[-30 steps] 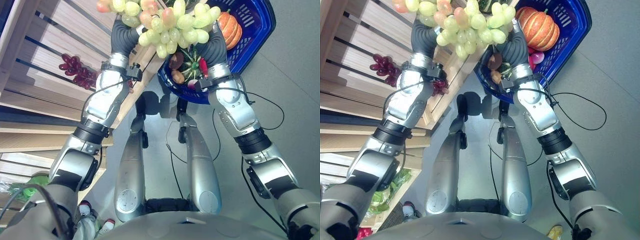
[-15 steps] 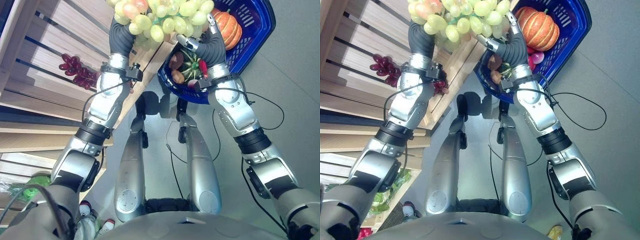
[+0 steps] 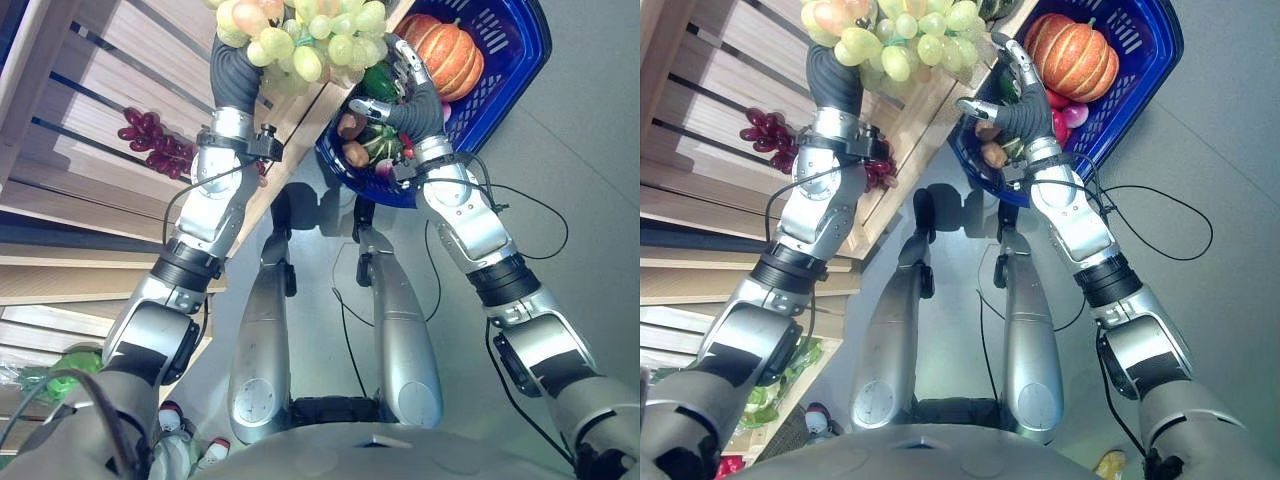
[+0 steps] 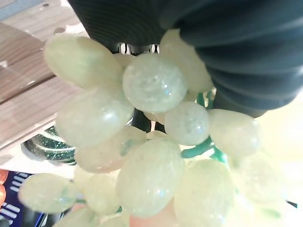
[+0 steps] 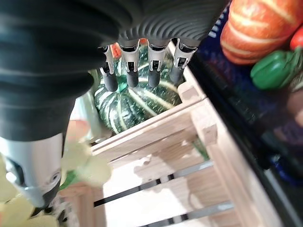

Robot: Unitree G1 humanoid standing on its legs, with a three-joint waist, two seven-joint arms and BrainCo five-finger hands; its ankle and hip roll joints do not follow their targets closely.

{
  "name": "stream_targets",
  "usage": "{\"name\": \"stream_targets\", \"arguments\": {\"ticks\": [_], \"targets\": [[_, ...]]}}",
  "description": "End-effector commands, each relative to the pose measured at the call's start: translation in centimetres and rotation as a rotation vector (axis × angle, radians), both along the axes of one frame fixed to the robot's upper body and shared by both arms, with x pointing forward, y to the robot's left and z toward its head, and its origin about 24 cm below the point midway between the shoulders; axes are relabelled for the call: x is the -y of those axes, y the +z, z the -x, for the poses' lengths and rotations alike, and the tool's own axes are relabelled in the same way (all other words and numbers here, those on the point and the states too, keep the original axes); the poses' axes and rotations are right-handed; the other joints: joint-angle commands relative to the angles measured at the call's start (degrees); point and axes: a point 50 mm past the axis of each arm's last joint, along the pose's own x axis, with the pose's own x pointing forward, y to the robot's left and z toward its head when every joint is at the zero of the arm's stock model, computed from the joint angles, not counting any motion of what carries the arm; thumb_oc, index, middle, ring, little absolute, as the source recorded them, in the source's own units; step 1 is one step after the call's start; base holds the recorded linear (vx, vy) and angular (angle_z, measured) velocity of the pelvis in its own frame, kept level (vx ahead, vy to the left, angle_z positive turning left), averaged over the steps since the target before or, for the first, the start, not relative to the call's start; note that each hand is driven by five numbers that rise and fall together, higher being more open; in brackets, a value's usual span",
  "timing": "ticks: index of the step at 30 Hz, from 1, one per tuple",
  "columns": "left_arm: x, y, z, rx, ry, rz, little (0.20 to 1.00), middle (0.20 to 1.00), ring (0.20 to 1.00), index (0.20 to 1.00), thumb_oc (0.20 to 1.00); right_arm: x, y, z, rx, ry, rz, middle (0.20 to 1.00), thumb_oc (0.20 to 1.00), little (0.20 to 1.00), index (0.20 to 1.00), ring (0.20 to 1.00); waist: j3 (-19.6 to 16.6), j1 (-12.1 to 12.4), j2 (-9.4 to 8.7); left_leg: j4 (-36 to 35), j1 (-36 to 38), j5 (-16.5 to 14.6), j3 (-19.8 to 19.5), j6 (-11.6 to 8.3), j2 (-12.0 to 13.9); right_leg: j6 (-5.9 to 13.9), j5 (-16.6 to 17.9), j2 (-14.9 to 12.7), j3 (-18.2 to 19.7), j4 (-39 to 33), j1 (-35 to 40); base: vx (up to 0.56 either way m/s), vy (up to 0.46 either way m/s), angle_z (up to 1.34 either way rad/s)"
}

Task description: Pick up fruits and vegetables into the basket

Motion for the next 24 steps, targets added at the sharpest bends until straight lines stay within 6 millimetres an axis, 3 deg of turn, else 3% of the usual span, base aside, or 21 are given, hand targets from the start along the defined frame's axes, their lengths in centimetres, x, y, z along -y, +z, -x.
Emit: {"name": "stream_targets", "arguments": {"ticks": [1, 12, 24], "targets": [[-0.3, 2.5, 1.4, 0.189, 0.025, 0.078, 0.2, 0.2, 0.2, 0.2, 0.2, 0.0, 1.4, 0.8, 0.099, -0.018, 0.007, 1.0, 1.0, 1.0, 1.0, 1.0, -2.1, -1.5, 1.58, 2.6, 1.0, -6.3, -0.4, -0.54, -2.9, 4.26, -1.5, 0.7, -3.3, -4.4, 6.0, 0.0, 0.0, 0.0], [-1.3, 2.3, 0.3, 0.16, 0.311, -0.127, 0.2, 0.2, 0.2, 0.2, 0.2, 2.7, 2.8, 0.8, 0.241, -0.297, 0.072, 1.0, 1.0, 1.0, 1.0, 1.0, -2.1, -1.7, 2.02, 2.6, 0.5, -5.9, -0.2, -0.64, -2.7, 4.5, -1.2, 0.9, -2.9, -4.3, 5.3, 0.0, 0.0, 0.0], [-0.3, 1.6, -0.4, 0.139, 0.357, -0.339, 0.2, 0.2, 0.2, 0.2, 0.2, 2.0, 3.2, 0.9, 0.27, -0.284, 0.136, 1.0, 1.0, 1.0, 1.0, 1.0, -2.1, -1.8, 2.45, 2.9, 0.5, -6.5, 0.2, -0.85, -2.5, 4.82, -1.8, 0.7, -2.8, -3.9, 5.1, 0.0, 0.0, 0.0]]}}
